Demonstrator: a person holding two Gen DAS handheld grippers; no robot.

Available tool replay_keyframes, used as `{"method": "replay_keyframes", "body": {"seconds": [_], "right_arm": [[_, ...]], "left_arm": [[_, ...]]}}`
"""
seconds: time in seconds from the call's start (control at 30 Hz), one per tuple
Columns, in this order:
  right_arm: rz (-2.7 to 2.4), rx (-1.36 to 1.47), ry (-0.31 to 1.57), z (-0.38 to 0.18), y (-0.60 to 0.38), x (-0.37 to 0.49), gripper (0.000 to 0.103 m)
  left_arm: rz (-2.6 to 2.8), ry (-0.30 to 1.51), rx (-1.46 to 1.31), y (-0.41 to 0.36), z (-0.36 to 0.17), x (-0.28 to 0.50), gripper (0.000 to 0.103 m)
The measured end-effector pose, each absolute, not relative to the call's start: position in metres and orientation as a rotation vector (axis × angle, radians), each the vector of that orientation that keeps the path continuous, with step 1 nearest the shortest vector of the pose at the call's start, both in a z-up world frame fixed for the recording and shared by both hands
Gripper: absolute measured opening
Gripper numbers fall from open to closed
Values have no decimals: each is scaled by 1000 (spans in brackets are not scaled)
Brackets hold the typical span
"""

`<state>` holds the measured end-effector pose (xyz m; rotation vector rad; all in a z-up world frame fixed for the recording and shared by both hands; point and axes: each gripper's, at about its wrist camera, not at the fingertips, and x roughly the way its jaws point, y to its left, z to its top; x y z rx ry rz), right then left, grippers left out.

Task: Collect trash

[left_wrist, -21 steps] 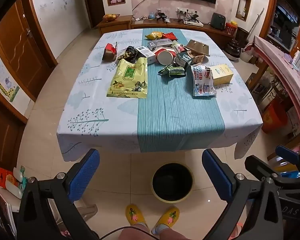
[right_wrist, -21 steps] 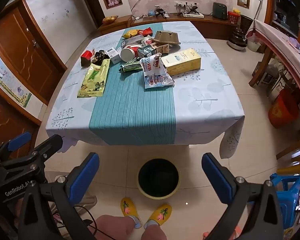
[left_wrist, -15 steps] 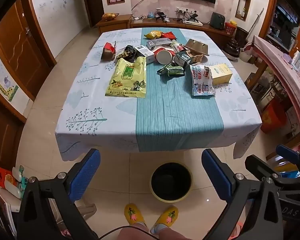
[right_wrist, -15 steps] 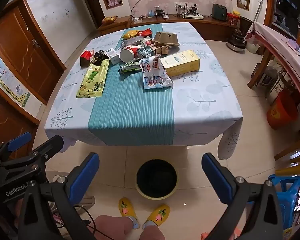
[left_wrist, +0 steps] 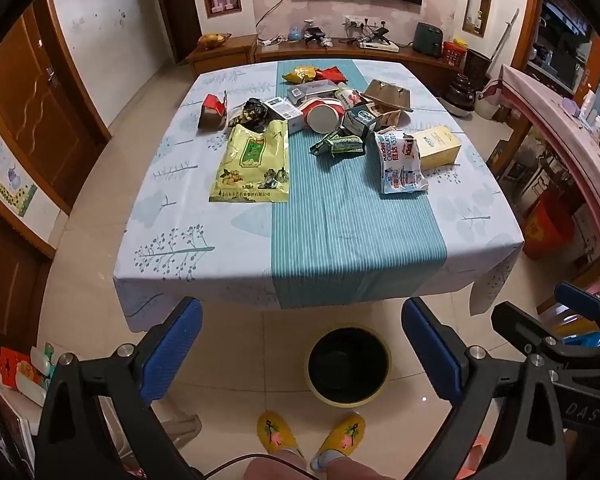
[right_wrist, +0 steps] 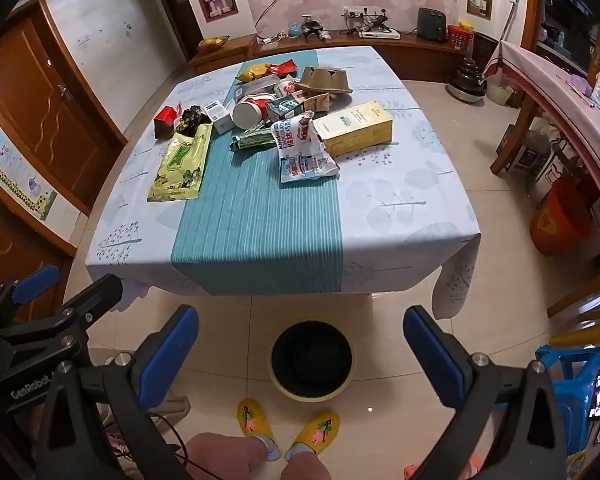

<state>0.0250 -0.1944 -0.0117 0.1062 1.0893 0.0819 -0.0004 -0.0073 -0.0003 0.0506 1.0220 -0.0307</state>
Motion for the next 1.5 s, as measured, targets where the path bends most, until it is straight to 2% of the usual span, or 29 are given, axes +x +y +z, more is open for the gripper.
{"method": "replay_keyframes", "body": {"seconds": [1.5], "right_arm": [[70,102,1083,-8,-195,22,102]], "left_arm": [[-32,1019,48,-5,8,1,98]]}}
